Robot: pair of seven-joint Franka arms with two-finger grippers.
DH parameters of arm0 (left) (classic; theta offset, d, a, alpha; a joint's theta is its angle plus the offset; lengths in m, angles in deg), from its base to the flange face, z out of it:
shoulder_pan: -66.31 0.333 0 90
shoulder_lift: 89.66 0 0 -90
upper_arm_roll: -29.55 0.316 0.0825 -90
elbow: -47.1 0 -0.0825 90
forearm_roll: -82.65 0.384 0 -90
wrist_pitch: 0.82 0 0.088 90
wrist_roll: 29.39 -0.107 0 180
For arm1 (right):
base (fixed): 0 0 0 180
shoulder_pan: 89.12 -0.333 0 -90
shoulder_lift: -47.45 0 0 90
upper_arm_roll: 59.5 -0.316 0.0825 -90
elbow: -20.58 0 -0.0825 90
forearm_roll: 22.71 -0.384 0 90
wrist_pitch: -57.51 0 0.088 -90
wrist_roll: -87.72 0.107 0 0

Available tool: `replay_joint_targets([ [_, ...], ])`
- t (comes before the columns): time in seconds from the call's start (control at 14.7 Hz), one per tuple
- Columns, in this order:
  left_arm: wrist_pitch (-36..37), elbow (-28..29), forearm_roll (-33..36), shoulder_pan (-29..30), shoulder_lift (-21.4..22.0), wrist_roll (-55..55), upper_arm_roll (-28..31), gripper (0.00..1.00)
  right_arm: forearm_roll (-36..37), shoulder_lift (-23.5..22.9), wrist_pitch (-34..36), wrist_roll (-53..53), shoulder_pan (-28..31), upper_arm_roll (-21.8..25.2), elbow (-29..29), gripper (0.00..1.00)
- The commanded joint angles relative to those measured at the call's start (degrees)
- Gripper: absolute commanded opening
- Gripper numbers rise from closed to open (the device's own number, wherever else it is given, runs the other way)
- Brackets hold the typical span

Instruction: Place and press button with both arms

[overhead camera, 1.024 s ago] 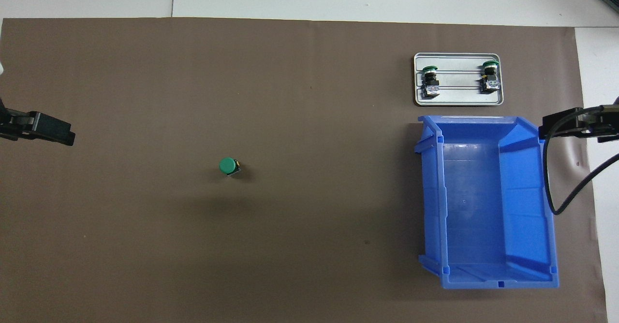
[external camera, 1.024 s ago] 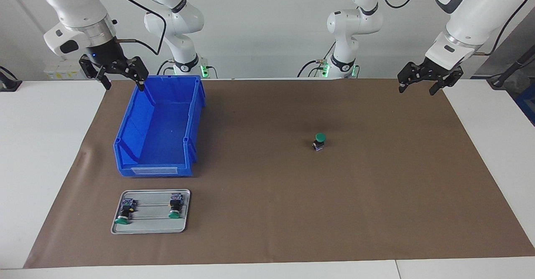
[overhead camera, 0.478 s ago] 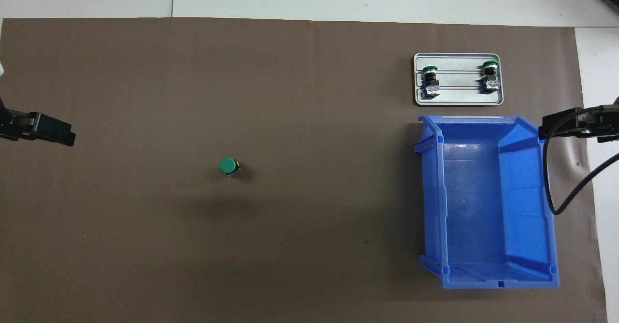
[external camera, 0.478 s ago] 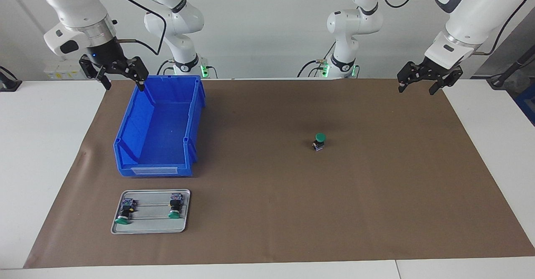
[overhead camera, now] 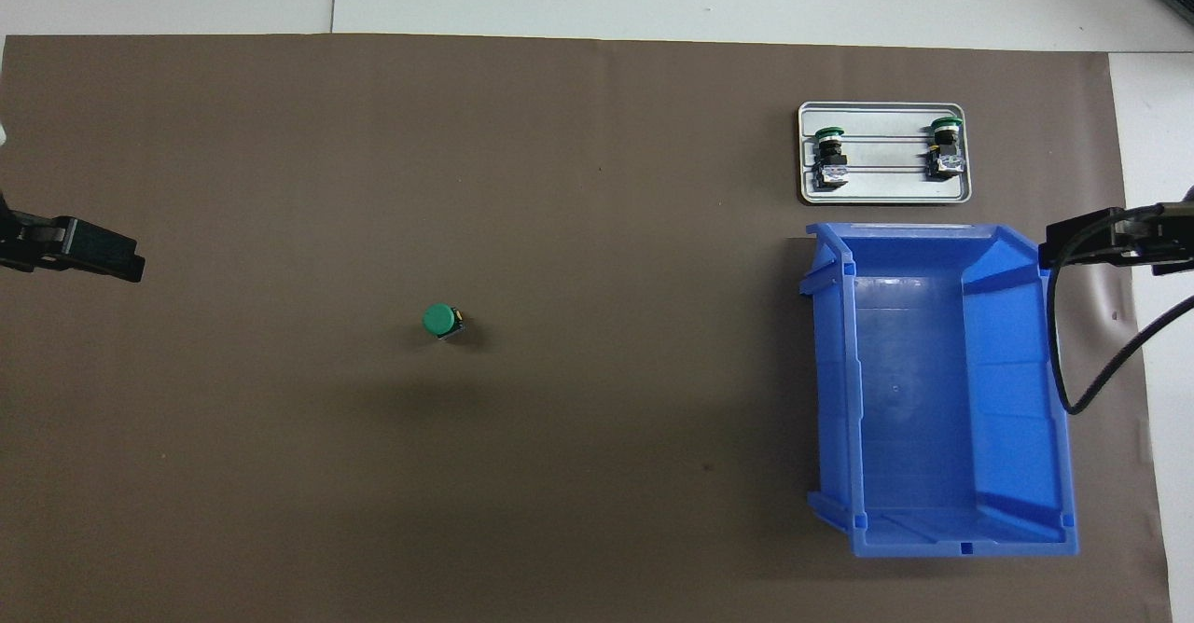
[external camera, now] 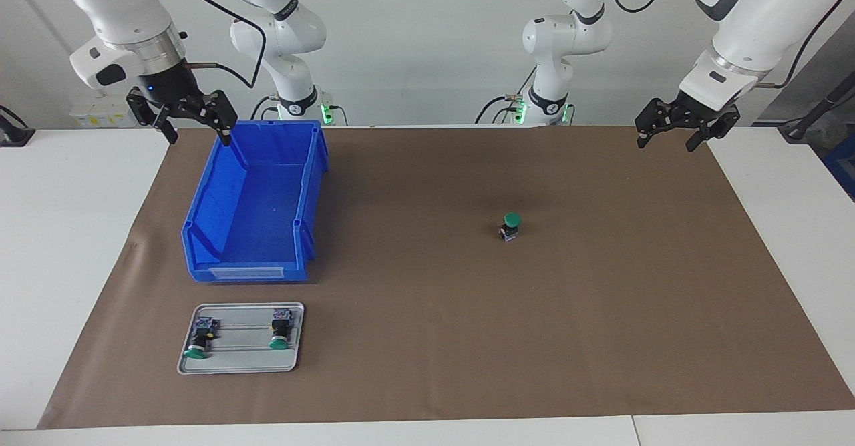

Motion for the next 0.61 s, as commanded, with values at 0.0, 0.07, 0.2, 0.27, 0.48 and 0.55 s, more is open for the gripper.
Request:
replay_joint_targets([
  [0.0, -1.25, 2.01, 0.94, 0.6, 1.55, -0.33, -0.46, 1.0, 0.77, 0.99, -0.65, -0.46, -0.36, -0.02, -1.26, 1.0],
  [0.07, -1.25, 2.01, 0.94, 0.69, 1.55, -0.33, -0.46, 1.0, 0.68, 0.91, -1.17, 2.33, -0.71, -0.63, -1.17, 1.0],
  [0.2, -1.25, 2.01, 0.94, 0.78, 1.64, -0.33, -0.46, 1.0, 0.68, 0.21, -2.75, 12.24, -5.43, -2.22, -1.26, 1.0],
  [0.27, -1.25, 2.01, 0.94, 0.69, 1.55, -0.33, -0.46, 1.0, 0.51, -0.67, -4.41, 16.81, -7.89, -2.39, -1.52, 1.0],
  [0.48, -1.25, 2.01, 0.94, 0.69, 1.64, -0.33, -0.46, 1.0, -0.55, -5.31, -12.93, 32.97, -16.06, -2.66, -2.84, 1.0],
  [0.55, -1.25, 2.01, 0.94, 0.69, 1.64, -0.33, -0.46, 1.0, -1.24, -8.38, -16.18, 40.69, -19.75, -2.66, -1.97, 1.0],
])
